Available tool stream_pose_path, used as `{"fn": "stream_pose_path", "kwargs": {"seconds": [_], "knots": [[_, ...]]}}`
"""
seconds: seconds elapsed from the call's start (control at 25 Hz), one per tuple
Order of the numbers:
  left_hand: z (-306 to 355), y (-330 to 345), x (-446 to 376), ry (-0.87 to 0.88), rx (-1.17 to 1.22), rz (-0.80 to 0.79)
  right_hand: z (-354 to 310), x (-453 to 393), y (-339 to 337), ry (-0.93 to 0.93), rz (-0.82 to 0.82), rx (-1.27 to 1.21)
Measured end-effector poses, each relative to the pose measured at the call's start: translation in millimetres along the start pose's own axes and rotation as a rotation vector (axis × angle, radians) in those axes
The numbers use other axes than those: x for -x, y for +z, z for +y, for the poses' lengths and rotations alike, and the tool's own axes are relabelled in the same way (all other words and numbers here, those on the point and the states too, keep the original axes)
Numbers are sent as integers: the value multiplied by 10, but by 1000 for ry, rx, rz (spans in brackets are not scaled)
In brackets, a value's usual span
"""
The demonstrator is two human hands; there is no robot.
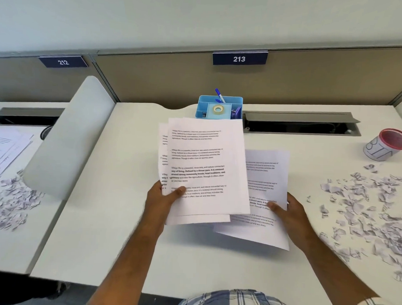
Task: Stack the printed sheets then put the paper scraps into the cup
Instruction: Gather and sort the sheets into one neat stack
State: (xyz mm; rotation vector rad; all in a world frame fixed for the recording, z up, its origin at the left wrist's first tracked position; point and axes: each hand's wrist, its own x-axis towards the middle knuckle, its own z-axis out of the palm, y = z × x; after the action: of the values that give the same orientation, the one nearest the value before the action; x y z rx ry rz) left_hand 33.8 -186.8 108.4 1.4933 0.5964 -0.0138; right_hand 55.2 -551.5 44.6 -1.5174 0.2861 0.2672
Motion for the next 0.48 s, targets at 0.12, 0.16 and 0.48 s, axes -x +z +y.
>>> {"fn": "stream_pose_path", "kwargs": {"seconds": [0.12, 0.16, 0.48], "knots": [[-67, 90, 122, -57, 1, -79, -135, 38, 147, 6, -34, -101], [-98, 99, 141, -82, -10, -108, -186, 59, 187, 8, -42, -134], [-170, 67, 265, -153, -110, -289, -354, 245, 302, -8, -46, -177]]}}
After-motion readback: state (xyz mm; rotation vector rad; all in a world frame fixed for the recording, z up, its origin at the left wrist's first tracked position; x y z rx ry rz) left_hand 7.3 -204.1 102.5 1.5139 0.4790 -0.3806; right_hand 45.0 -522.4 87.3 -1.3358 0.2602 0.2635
